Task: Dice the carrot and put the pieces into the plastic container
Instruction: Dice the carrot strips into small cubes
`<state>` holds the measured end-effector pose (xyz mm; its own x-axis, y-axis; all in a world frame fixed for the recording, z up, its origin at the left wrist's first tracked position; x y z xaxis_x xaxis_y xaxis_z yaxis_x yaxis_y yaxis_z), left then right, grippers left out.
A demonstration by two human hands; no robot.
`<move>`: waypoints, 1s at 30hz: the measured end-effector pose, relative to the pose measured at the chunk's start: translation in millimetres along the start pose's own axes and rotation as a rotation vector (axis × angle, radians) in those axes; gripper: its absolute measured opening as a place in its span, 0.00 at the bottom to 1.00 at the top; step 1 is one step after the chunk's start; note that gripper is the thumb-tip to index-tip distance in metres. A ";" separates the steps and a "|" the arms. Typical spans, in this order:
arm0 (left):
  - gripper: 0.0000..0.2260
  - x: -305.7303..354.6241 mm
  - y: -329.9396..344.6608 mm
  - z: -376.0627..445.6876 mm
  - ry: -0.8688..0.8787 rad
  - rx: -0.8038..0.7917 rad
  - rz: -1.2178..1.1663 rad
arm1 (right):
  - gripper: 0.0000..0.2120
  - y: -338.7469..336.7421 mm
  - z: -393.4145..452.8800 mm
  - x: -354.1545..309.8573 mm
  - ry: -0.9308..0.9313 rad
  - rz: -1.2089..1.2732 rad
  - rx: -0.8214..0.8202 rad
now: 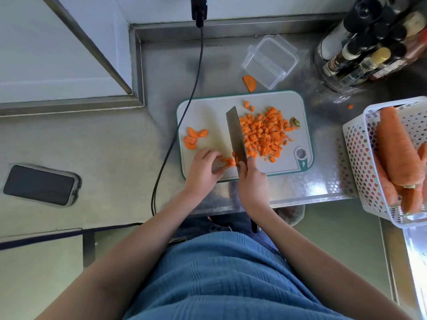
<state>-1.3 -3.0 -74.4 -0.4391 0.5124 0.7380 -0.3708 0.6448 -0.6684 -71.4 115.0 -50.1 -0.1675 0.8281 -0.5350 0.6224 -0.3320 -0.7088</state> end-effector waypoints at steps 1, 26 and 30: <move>0.12 -1.3 -1.3 -1.6 -0.003 0.006 0.013 | 0.11 1.5 -0.6 -2.2 -0.005 -0.005 -0.007; 0.03 8.4 7.5 14.4 -0.035 0.090 -0.024 | 0.11 -20.9 28.0 12.2 0.004 -0.045 0.053; 0.05 22.4 16.2 31.1 -0.140 0.059 -0.249 | 0.12 -39.5 42.0 24.4 -0.007 0.150 0.032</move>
<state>-42.6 1.3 -71.6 -0.4357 0.2570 0.8626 -0.5266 0.7044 -0.4759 -132.2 129.4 -54.5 -0.0800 0.7653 -0.6387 0.6162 -0.4657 -0.6351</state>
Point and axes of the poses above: each hand's wrist, its own z-axis towards the middle knuckle, its own y-axis out of the palm, x = y × z, the point moved 5 cm from there along z, towards the middle knuckle, and after that the axes turned 1 degree about -x, right-handed, at the moved point
